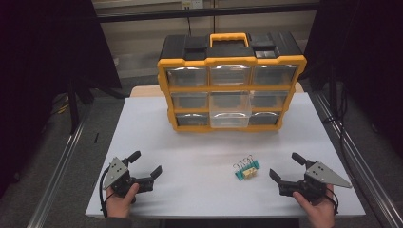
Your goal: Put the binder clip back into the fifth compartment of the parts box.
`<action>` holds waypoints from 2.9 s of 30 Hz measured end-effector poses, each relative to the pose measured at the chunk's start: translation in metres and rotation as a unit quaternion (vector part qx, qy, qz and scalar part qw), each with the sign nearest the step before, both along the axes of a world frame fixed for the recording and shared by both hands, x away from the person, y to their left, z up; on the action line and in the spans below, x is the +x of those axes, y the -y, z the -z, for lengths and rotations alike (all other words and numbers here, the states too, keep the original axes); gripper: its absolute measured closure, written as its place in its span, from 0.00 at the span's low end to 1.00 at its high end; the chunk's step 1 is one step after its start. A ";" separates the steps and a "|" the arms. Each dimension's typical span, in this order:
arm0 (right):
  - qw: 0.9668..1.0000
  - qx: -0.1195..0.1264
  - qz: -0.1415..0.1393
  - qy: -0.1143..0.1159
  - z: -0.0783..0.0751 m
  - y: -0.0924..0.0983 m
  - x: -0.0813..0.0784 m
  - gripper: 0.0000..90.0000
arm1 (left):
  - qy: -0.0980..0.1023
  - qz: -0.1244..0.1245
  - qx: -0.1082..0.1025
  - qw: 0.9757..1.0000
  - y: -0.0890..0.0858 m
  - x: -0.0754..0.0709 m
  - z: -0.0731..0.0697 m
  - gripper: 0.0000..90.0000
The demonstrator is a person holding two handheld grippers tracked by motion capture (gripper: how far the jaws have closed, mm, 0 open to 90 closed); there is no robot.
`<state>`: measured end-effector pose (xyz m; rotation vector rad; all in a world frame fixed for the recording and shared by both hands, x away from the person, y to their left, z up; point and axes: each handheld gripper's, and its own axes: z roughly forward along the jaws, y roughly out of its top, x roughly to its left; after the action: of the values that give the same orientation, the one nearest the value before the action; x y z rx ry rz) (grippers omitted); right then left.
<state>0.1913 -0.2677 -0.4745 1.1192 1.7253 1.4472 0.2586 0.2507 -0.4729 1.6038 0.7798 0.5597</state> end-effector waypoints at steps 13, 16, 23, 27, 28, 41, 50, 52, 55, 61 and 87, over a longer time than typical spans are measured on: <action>0.999 -0.020 -0.020 -0.033 -0.002 -0.017 0.007 0.02 | -0.003 -0.002 -0.002 1.000 0.000 0.000 0.000 0.02; 0.999 -0.023 -0.022 -0.038 -0.004 -0.021 0.009 0.02 | 0.000 0.001 0.005 1.000 0.000 0.000 0.000 0.02; 0.994 -0.056 -0.049 -0.079 0.001 -0.034 0.014 0.04 | -0.003 -0.002 0.004 1.000 0.001 0.000 0.000 0.02; 0.990 -0.072 -0.062 -0.101 0.001 -0.044 0.017 0.07 | -0.003 0.001 0.003 1.000 0.001 0.000 0.000 0.02; 0.990 -0.075 -0.065 -0.104 0.001 -0.045 0.017 0.09 | -0.003 -0.003 0.003 1.000 0.002 0.000 0.000 0.02; 0.979 -0.084 -0.069 -0.172 0.003 -0.060 0.024 0.31 | -0.003 0.000 0.007 1.000 0.003 0.000 0.000 0.02; 0.975 -0.089 -0.066 -0.194 0.004 -0.071 0.029 0.40 | -0.003 0.007 0.006 1.000 0.001 0.000 0.000 0.02; 0.974 -0.099 -0.065 -0.194 0.005 -0.074 0.030 0.42 | -0.003 0.008 0.005 1.000 0.001 0.000 0.000 0.02; 0.971 -0.114 -0.064 -0.198 0.006 -0.080 0.031 0.45 | -0.002 0.004 0.004 1.000 0.000 0.000 0.000 0.02; 0.968 -0.125 -0.060 -0.211 0.008 -0.082 0.033 0.55 | -0.005 -0.002 0.002 1.000 -0.001 -0.001 0.001 0.02; 0.990 -0.010 -0.059 -0.128 -0.031 -0.057 0.032 0.56 | -0.001 0.009 0.006 1.000 0.001 -0.002 0.001 0.02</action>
<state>0.2231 -0.2108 -0.4431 1.2556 2.0075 1.4010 0.2566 0.2495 -0.4740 1.6208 0.7647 0.5509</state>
